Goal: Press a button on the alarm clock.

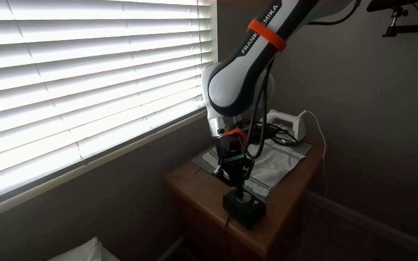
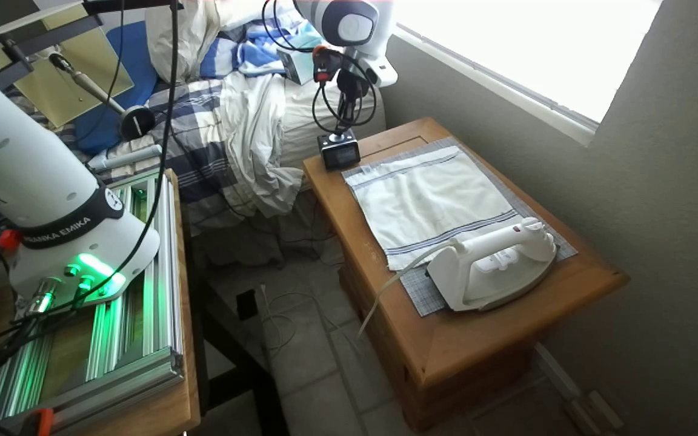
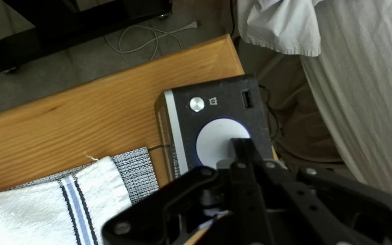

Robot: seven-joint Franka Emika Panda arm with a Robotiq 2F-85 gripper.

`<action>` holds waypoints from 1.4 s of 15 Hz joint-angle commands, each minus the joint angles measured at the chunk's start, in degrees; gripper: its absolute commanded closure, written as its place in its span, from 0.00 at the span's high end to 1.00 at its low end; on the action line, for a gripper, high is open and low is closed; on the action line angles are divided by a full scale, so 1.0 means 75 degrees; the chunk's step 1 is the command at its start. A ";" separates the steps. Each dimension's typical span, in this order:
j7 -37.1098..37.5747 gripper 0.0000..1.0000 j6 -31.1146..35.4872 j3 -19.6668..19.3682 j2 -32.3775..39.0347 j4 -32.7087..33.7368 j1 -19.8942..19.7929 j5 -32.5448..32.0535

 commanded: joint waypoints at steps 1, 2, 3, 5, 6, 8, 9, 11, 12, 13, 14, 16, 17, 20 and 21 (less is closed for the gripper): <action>0.0057 0.00 0.0027 -0.0053 0.0101 0.0008 -0.0049 0.0194; 0.0081 0.00 -0.0005 -0.0051 0.0101 0.0011 -0.0060 0.0209; 0.0160 0.00 -0.0038 -0.0077 0.0097 0.0010 -0.0045 0.0207; 0.0203 0.00 -0.0101 -0.0087 0.0081 0.0001 -0.0053 0.0230; 0.0223 0.00 -0.0139 -0.0095 0.0074 0.0000 -0.0051 0.0238; 0.0288 0.00 -0.0182 -0.0123 0.0067 -0.0001 -0.0037 0.0228; 0.0314 0.00 -0.0242 -0.0126 0.0068 0.0006 -0.0041 0.0231; 0.0396 0.00 -0.0274 -0.0155 0.0040 -0.0014 -0.0018 0.0208; 0.0428 0.00 -0.0280 -0.0181 -0.0024 -0.0054 0.0043 0.0128; 0.0417 0.00 -0.0223 -0.0186 -0.0188 -0.0174 0.0125 0.0038; 0.0407 0.00 -0.0191 -0.0190 -0.0279 -0.0232 0.0175 -0.0018; 0.0432 0.00 -0.0040 -0.0189 -0.0669 -0.0536 0.0359 -0.0158; 0.0488 0.00 0.0026 -0.0186 -0.0948 -0.0754 0.0481 -0.0225; 0.1006 0.00 -0.0019 -0.0388 -0.1736 -0.1287 0.0972 -0.0758; 0.1315 0.00 -0.0125 -0.0535 -0.2045 -0.1484 0.1185 -0.1186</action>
